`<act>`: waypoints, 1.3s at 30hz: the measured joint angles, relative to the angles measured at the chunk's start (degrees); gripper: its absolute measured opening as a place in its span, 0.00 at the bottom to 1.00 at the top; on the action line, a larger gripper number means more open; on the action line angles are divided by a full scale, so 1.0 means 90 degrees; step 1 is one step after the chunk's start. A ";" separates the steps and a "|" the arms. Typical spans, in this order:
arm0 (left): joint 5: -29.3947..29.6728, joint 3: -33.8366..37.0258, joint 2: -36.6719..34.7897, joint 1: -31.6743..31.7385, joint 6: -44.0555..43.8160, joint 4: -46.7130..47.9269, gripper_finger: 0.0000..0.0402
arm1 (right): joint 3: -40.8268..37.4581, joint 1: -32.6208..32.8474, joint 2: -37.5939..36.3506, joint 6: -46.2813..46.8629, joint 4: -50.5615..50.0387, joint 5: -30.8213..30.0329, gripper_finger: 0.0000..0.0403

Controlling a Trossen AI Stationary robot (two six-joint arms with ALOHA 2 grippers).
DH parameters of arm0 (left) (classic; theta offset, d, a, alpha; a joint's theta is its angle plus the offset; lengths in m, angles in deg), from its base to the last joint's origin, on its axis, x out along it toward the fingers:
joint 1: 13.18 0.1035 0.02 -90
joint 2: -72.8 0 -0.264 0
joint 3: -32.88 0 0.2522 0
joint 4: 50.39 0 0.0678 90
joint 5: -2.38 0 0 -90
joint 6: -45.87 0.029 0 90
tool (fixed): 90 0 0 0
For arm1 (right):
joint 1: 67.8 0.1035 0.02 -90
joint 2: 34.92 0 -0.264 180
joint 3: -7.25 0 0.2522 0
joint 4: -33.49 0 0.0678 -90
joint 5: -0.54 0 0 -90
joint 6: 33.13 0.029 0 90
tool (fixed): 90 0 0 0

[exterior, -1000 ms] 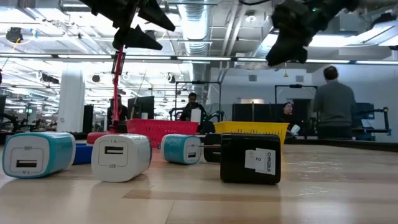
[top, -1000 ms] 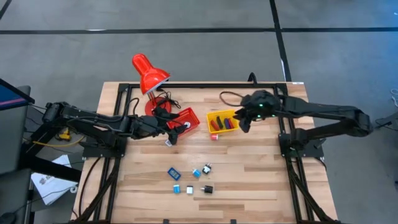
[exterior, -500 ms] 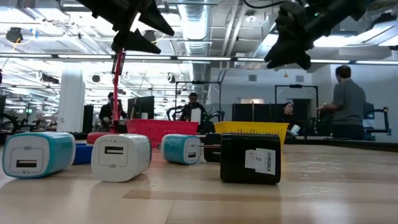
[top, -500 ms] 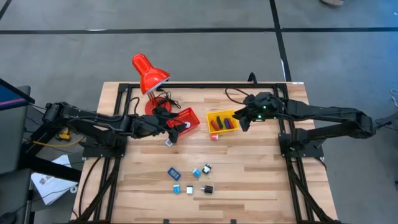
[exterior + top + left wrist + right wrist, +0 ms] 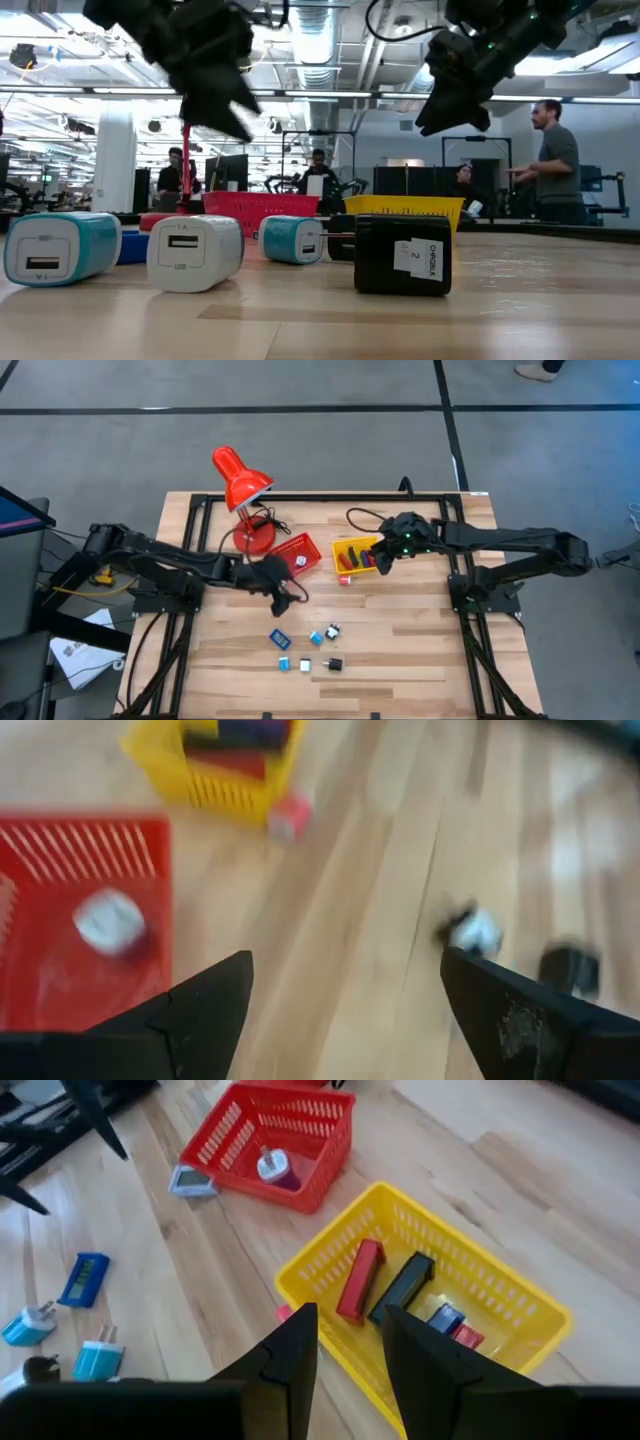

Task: Pick & Place Office items
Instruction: Put the dark blue digital timer into the yellow bin

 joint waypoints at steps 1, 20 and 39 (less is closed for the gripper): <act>-0.0112 0.0000 0.0091 -0.0064 -0.0002 0.0177 0.79 | 0.0000 0.0000 0.0034 0.0000 -0.0009 0.0058 0.27; -0.0678 0.0000 0.1553 -0.1652 0.2112 0.0438 0.71 | 0.0002 0.0081 0.0140 -0.0051 -0.0007 0.0074 0.27; -0.1232 0.0000 0.1809 -0.1652 0.2348 0.0350 0.66 | 0.0002 0.0085 0.0140 -0.0051 -0.0008 0.0074 0.27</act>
